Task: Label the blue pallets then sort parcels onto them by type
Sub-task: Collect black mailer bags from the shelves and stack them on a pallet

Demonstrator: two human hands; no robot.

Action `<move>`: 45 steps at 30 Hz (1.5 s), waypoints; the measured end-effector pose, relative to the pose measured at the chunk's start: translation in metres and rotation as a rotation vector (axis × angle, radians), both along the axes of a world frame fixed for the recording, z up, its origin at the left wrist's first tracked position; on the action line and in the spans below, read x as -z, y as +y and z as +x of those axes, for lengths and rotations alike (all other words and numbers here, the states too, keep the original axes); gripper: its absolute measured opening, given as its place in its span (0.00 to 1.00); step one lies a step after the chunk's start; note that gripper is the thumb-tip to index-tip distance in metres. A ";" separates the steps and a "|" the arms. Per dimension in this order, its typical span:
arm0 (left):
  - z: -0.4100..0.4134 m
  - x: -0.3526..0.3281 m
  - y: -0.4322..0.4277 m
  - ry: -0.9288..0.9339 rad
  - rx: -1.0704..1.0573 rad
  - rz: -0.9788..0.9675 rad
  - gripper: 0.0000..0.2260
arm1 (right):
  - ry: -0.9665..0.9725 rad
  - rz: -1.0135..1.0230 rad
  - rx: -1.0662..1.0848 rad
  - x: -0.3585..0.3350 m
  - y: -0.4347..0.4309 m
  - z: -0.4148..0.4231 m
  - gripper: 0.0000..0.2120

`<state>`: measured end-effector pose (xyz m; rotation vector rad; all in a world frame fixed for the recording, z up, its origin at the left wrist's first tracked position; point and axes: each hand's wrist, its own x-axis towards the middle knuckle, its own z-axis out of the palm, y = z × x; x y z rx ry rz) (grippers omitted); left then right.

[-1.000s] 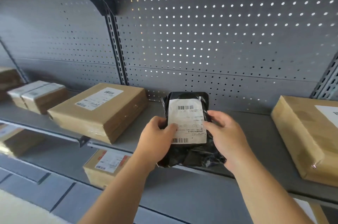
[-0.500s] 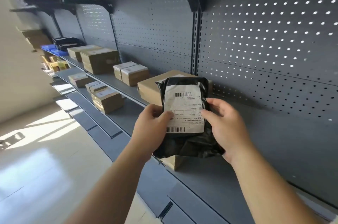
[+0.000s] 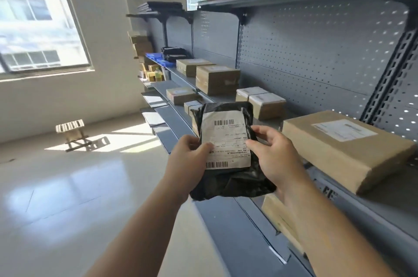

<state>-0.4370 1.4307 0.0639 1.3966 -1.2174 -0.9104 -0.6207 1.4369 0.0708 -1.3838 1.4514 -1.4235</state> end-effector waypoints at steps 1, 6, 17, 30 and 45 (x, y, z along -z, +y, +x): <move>0.019 0.001 -0.008 -0.002 -0.020 0.000 0.04 | -0.007 0.003 -0.014 0.001 -0.012 0.019 0.13; 0.106 0.012 -0.042 0.001 -0.100 0.027 0.03 | -0.075 0.032 -0.090 0.012 -0.066 0.108 0.12; 0.235 0.046 -0.133 0.037 -0.302 0.108 0.05 | -0.149 0.226 -0.308 0.046 -0.194 0.242 0.08; 0.327 0.040 -0.330 0.065 -0.557 0.130 0.08 | -0.215 0.306 -0.607 0.044 -0.436 0.357 0.10; 0.485 0.066 -0.533 0.153 -0.620 0.112 0.06 | -0.154 0.304 -0.711 0.064 -0.652 0.519 0.08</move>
